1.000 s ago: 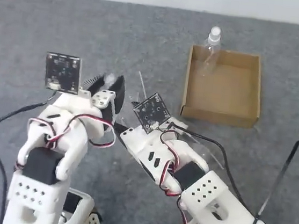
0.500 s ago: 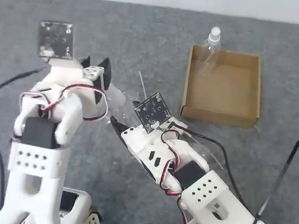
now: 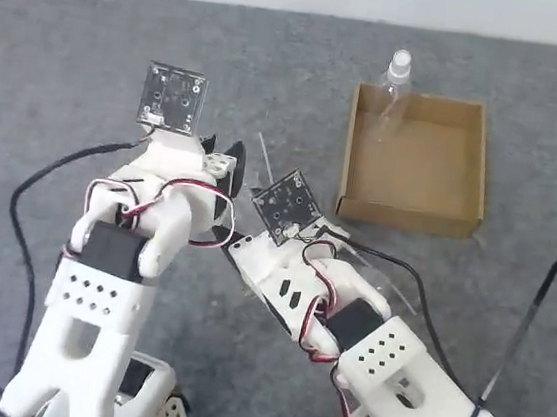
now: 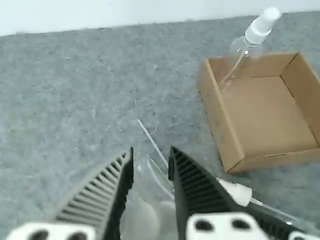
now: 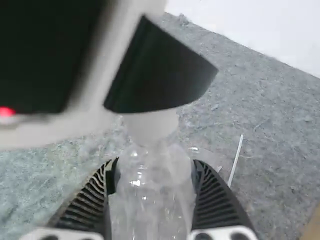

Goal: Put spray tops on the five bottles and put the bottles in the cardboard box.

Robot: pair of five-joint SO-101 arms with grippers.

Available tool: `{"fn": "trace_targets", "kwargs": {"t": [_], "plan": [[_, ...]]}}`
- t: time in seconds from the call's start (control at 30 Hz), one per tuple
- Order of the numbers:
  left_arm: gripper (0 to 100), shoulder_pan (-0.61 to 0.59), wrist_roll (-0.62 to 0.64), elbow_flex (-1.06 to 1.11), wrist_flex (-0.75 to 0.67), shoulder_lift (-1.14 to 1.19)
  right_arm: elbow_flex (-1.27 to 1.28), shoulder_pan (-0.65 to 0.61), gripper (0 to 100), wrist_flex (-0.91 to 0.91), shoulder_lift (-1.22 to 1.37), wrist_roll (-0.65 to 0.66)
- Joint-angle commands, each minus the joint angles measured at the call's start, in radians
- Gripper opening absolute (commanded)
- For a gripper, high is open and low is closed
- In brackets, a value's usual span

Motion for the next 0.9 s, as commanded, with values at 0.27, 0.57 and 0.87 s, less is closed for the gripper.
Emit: {"fn": "trace_targets", "kwargs": {"t": [0.27, 0.57, 0.87], "plan": [[9, -0.008, -0.021, -0.223, 0.094, -0.003, -0.011, 0.004, 0.6, -0.022, -0.039, -0.011], [5, -0.226, -0.06, -0.308, 0.17, -0.092, -0.012, 0.005, 0.6, -0.004, -0.039, -0.011], [4, -0.167, -0.051, 0.076, 0.132, -0.436, -0.103, 0.062, 0.6, 0.084, -0.038, -0.009]]}}
